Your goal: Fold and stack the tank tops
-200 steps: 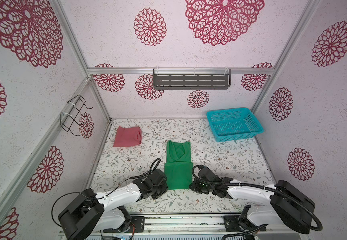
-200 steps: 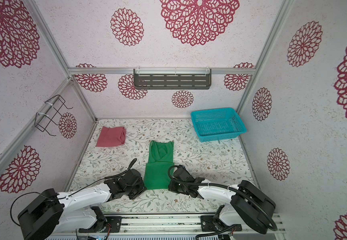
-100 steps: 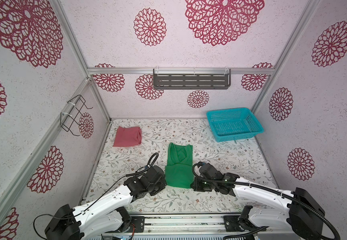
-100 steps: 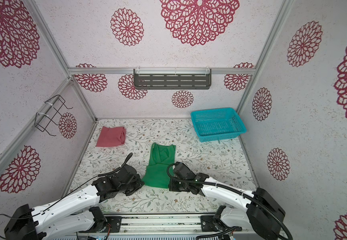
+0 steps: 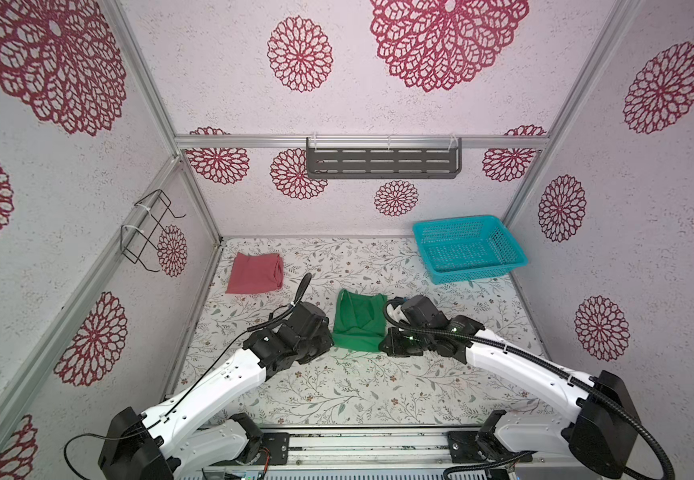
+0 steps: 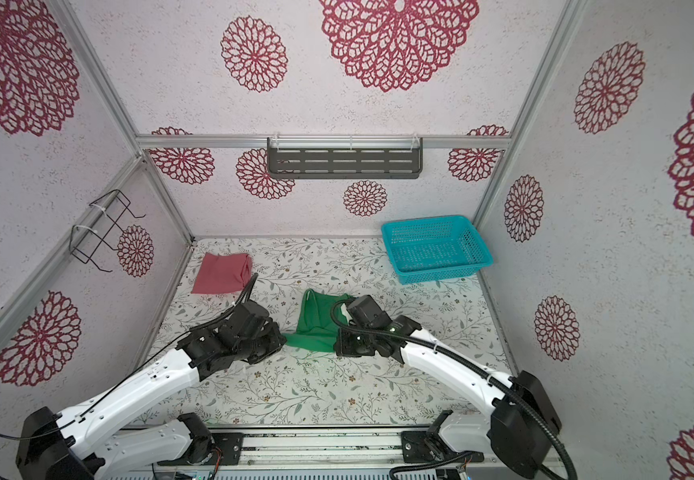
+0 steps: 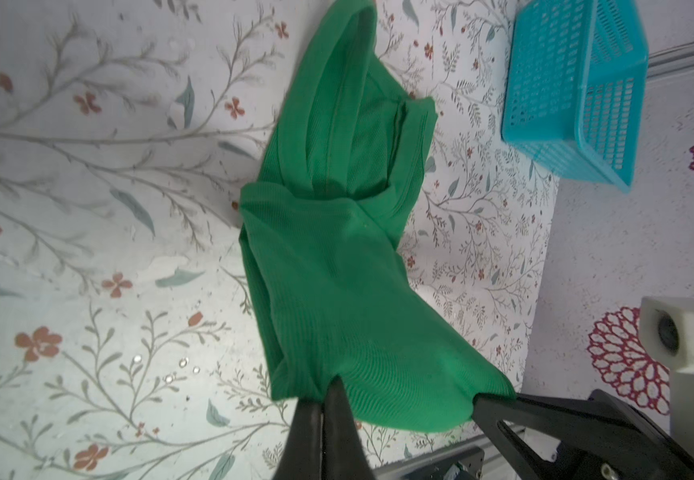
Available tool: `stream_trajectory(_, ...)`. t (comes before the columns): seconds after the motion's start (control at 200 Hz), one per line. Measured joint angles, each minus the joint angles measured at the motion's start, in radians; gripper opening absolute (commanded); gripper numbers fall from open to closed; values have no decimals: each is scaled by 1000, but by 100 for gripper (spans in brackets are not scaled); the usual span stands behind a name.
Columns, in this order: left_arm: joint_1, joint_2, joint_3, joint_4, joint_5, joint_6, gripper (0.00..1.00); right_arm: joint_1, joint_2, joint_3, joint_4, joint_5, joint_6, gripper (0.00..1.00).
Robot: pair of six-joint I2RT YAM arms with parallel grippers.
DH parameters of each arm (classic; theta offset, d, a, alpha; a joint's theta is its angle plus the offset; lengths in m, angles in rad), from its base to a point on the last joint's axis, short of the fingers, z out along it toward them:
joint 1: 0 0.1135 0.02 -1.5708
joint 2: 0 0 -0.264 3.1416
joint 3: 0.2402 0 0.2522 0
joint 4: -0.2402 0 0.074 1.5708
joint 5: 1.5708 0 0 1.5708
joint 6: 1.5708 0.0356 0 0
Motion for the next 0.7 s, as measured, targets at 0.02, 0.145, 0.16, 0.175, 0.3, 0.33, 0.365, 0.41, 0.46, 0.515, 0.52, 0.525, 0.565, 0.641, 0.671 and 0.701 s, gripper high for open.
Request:
stream_trajectory(0.02,11,13,13,2,4,14,0,-10,11,10,0,-2,-10,0)
stream_trajectory(0.145,65,97,86,13,28,90,0,-68,89,85,-14,-32,-77,0)
stream_trajectory(0.16,71,109,94,16,31,98,0,-75,102,97,-18,-34,-90,0)
stream_trajectory(0.175,78,121,103,19,35,107,0,-80,112,106,-20,-37,-96,0)
stream_trajectory(0.3,126,201,151,43,62,164,0,-126,194,176,-34,-63,-161,0)
stream_trajectory(0.33,138,218,160,49,68,177,0,-137,212,190,-35,-71,-176,0)
stream_trajectory(0.365,152,239,172,55,78,190,0,-150,231,203,-38,-80,-191,0)
stream_trajectory(0.41,168,264,188,64,90,204,0,-166,256,220,-40,-88,-210,0)
stream_trajectory(0.46,187,297,210,74,106,225,0,-184,285,242,-44,-101,-231,0)
stream_trajectory(0.515,205,332,238,85,120,244,0,-201,317,266,-46,-111,-253,0)
stream_trajectory(0.52,206,336,240,86,121,246,0,-202,319,267,-46,-112,-254,0)
stream_trajectory(0.525,209,341,245,87,123,248,0,-204,323,270,-46,-114,-256,0)
stream_trajectory(0.565,222,370,269,95,136,263,0,-214,344,286,-46,-122,-270,0)
stream_trajectory(0.641,242,429,319,107,155,287,0,-232,385,316,-46,-135,-295,0)
stream_trajectory(0.671,250,457,343,111,164,298,0,-238,401,328,-47,-139,-306,0)
stream_trajectory(0.701,256,483,364,116,171,308,0,-244,415,339,-47,-142,-315,0)
